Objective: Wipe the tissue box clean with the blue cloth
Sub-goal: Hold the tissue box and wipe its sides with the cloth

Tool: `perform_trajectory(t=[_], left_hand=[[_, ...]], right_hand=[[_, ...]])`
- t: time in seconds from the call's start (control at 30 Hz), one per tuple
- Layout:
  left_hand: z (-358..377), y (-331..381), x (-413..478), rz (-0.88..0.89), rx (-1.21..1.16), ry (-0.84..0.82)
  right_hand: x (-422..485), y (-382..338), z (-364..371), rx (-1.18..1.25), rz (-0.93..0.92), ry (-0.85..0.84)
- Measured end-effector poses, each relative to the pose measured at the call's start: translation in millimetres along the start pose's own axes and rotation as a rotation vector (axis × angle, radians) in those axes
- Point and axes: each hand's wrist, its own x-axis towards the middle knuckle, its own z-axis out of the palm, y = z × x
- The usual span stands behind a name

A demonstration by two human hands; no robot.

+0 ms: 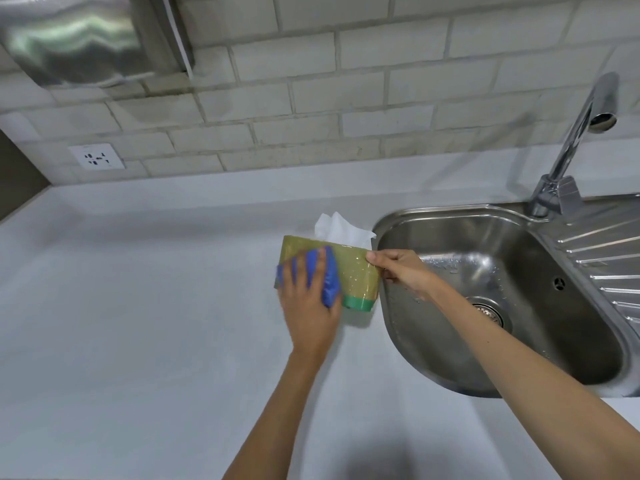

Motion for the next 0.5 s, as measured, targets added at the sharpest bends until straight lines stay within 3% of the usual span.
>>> perform_trajectory(t=[0.1,0.13,0.27,0.33,0.5], left_hand=[[-1.8,5.4,20.3,-0.332,-0.074,0.061],[2.4,17.5,20.4,-0.307,-0.06,0.051],[13.4,48.4,-13.3,0.085,-0.022,-0.043],[12.6,25.3,-15.3,0.136,-0.017,-0.041],[8.1,-11.4,28.3,-0.419,-0.114,0.069]], right_hand=[[0.8,-1.9,4.5,0.022,-0.026,0.021],[1.4,-1.3,5.5,0.032,-0.024,0.034],[2.7,1.3,4.3,0.074,-0.025,0.055],[2.7,1.4,2.1,0.087,-0.036,0.035],[2.1,-0.7,3.0,0.063,-0.039,0.056]])
